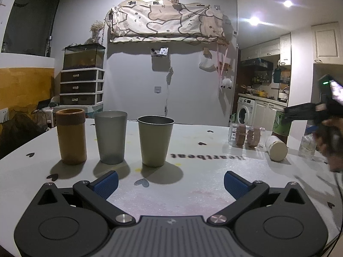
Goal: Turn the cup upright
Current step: 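Move the right gripper to the lying white paper cup and grasp it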
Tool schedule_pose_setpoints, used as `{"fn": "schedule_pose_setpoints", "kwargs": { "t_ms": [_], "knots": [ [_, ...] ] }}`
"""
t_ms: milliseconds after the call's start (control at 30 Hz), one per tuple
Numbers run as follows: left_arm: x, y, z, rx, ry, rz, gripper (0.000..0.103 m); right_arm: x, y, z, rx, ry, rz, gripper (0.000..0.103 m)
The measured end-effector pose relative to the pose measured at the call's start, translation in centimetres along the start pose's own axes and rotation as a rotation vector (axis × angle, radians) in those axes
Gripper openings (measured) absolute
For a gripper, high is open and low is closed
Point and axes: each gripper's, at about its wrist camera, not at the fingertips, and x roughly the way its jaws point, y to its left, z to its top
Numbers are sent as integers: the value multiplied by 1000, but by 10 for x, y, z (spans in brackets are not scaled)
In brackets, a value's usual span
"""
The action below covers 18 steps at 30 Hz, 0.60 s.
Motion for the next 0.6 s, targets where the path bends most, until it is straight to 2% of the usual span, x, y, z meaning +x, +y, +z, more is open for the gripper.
{"fn": "schedule_pose_setpoints", "kwargs": {
  "t_ms": [133,300,367,400,433,600],
  "knots": [
    [2,7,0,-7,19,18,103,50,-1,-2,37,76,-67,89],
    [4,19,-1,-33,36,35,103,89,-8,-6,128,151,-58,86],
    [5,22,-3,-42,40,38,103,96,-7,-9,133,176,-50,83],
    [5,23,-3,-45,40,36,103,99,-5,-11,128,188,-45,77],
    [4,27,-3,-49,39,35,103,101,-5,-13,123,197,-43,64],
    [5,31,-3,-67,41,33,103,80,4,-26,51,197,-12,64]
  ]
}}
